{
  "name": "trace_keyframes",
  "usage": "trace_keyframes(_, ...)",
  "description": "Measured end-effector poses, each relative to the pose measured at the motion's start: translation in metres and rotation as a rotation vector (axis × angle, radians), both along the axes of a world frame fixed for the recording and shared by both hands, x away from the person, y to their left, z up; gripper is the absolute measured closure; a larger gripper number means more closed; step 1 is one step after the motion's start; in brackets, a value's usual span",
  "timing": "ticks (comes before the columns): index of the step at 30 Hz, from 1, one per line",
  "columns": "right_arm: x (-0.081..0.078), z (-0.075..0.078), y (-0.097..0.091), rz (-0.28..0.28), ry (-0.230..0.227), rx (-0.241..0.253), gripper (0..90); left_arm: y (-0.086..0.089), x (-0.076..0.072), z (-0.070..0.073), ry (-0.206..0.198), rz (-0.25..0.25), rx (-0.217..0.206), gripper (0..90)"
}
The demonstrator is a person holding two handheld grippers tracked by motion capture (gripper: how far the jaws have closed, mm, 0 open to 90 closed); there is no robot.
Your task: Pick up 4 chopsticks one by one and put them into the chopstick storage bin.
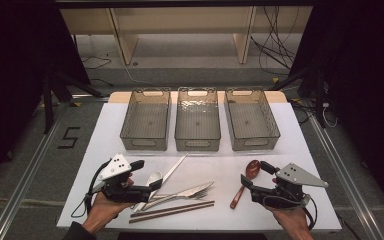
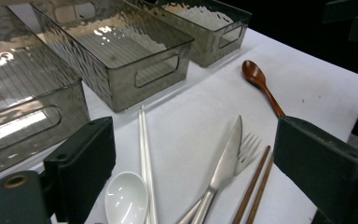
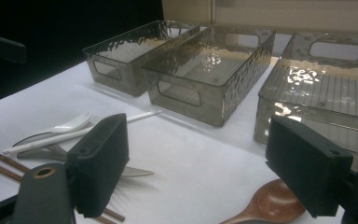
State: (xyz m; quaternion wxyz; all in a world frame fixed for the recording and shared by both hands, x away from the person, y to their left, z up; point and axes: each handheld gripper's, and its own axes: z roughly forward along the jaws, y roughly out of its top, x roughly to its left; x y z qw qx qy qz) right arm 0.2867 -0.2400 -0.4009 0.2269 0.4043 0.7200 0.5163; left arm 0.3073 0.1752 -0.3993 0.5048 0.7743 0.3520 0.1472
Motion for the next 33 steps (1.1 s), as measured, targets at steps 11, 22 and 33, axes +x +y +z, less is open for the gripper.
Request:
trace_keyframes(11,0.001,0.000,-0.001,-0.002,0.007,-0.002,22.1,-0.022,0.002,0.005,0.093,-0.134,0.200,13.0)
trace_keyframes(22,0.002,-0.001,0.001,0.003,0.028,-0.007,22.2,-0.049,0.000,-0.011,0.196,-0.283,0.446,19.7)
trace_keyframes(33,0.002,-0.001,0.001,0.010,0.034,-0.010,22.2,-0.054,-0.006,-0.029,0.240,-0.369,0.580,36.2)
